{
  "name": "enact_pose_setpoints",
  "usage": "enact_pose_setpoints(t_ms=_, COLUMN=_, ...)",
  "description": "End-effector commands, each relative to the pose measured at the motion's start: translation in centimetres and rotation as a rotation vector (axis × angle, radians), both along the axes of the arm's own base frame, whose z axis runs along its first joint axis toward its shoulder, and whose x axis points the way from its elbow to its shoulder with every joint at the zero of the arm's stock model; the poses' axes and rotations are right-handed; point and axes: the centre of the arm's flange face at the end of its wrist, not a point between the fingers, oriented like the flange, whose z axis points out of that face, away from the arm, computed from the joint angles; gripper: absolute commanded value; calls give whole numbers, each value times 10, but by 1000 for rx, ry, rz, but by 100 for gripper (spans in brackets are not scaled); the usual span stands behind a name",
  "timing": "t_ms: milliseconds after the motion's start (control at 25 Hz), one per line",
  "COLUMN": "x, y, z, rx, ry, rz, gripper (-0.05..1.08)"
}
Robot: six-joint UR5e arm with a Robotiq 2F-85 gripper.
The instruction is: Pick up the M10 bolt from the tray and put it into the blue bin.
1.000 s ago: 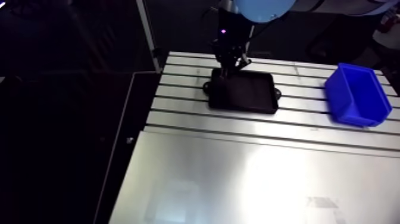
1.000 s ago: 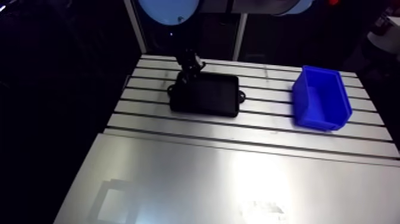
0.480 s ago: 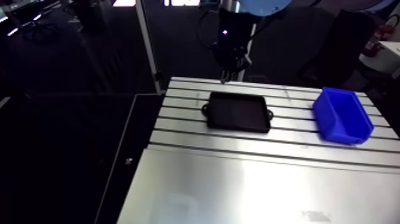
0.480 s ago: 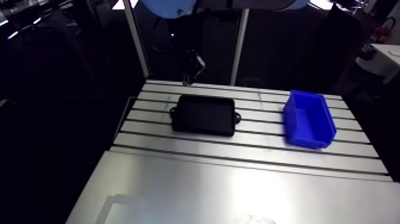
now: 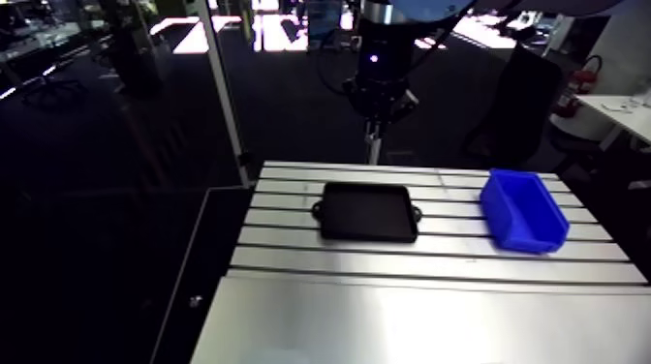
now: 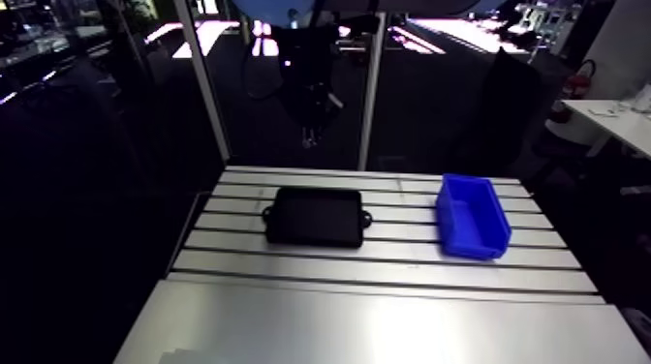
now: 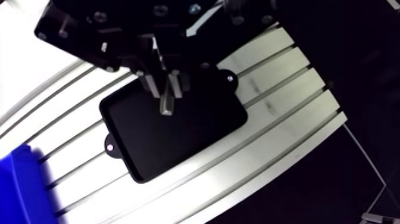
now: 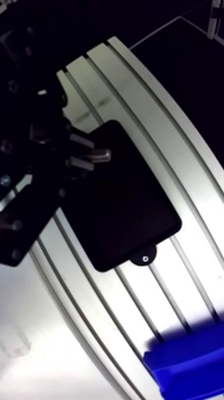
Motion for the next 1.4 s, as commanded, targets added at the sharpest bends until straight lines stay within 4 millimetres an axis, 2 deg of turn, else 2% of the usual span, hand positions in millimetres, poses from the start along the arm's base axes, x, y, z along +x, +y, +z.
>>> enact_pose_setpoints(t_ms=40, x=11, y=52, z=30, rx=24, ry=-40, rz=127, gripper=101)
enact_pose_setpoints(t_ms=280, x=29, y=104, z=60, rx=31, ry=-79, rz=174, gripper=103)
enact_pose_setpoints(t_ms=360, x=34, y=112, z=69, rx=34, ry=-120, rz=260, gripper=103)
enact_pose_setpoints(t_ms=440, x=36, y=119, z=78, rx=36, ry=-160, rz=419, gripper=103)
enact_pose_setpoints(t_ms=520, x=41, y=150, z=85, rx=42, ry=-158, rz=503, gripper=103)
enact_pose_setpoints(t_ms=560, x=42, y=172, z=87, rx=35, ry=-152, rz=521, gripper=103)
enact_pose_setpoints(t_ms=600, x=44, y=191, z=85, rx=34, ry=-156, rz=544, gripper=103)
enact_pose_setpoints(t_ms=640, x=46, y=200, z=85, rx=36, ry=-155, rz=590, gripper=104)
enact_pose_setpoints(t_ms=760, x=47, y=206, z=84, rx=52, ry=-158, rz=792, gripper=105)
enact_pose_setpoints(t_ms=920, x=54, y=250, z=81, rx=58, ry=-154, rz=982, gripper=105)
enact_pose_setpoints(t_ms=1080, x=54, y=272, z=76, rx=73, ry=-134, rz=1189, gripper=105)
enact_pose_setpoints(t_ms=1240, x=59, y=307, z=69, rx=78, ry=-118, rz=1357, gripper=105)
enact_pose_setpoints(t_ms=1320, x=60, y=324, z=56, rx=56, ry=-110, rz=1441, gripper=105)
enact_pose_setpoints(t_ms=1400, x=57, y=329, z=49, rx=58, ry=-98, rz=1542, gripper=105)
